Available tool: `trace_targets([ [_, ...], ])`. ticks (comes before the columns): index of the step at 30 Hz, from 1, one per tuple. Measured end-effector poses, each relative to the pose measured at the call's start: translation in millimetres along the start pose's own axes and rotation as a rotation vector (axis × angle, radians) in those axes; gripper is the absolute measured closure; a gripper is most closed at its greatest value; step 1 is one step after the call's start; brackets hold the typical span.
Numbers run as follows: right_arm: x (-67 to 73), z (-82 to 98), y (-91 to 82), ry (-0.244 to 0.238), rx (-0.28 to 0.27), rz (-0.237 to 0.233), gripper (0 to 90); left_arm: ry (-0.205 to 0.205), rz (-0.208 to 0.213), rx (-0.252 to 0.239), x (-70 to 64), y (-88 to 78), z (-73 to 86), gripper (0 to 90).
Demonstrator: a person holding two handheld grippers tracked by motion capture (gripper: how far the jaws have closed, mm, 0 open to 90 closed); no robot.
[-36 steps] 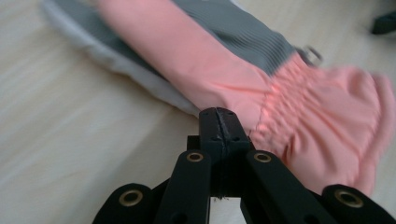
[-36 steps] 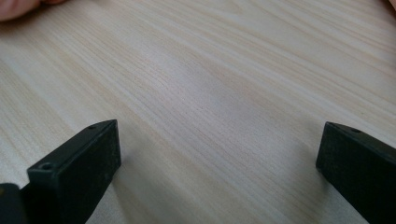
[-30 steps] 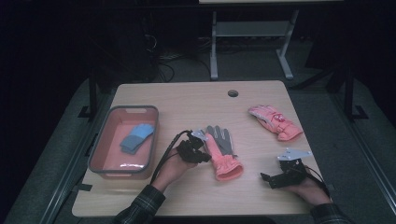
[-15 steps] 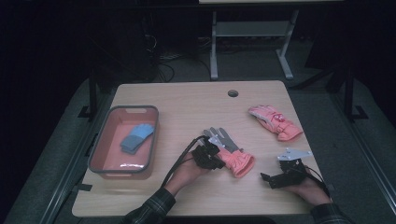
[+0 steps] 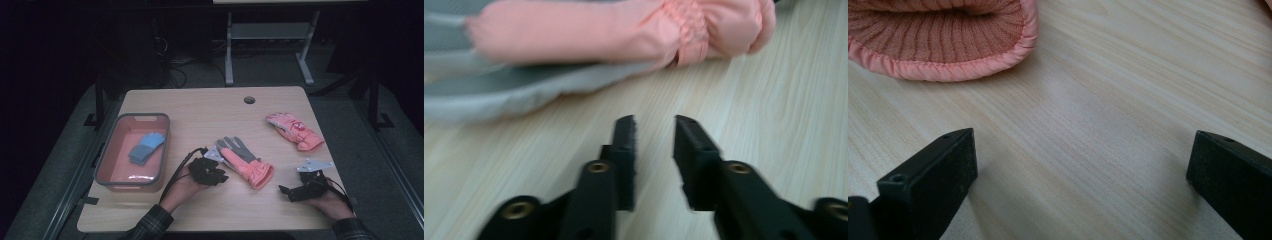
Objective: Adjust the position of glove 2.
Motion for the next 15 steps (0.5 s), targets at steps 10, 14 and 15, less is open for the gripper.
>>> trace_targets([
  [10, -0.1, -0.5, 0.2, 0.0, 0.002, -0.003, 0.0, -0.001, -0.09, -0.045, -6.9, -18.8, 46.4, 34.2],
  [14, -0.2, -0.9, 0.7, -0.002, 0.002, -0.007, 0.0, 0.017, -0.129, -0.039, -10.3, -19.2, 54.3, 22.6],
  [15, -0.7, -1.1, 0.9, -0.009, 0.003, -0.008, 0.0, 0.012, -0.131, -0.043, -11.1, -18.7, 55.8, 19.7],
])
Point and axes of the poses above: each handheld gripper's, and its own axes: y roughly forward along the jaws, z roughly out of its underside, x roughly to its left, the point moved 2 cm from there along y, roughly forward along the jaws, and after that the axes turned 6 degrees about y, right-handed, at the moved point
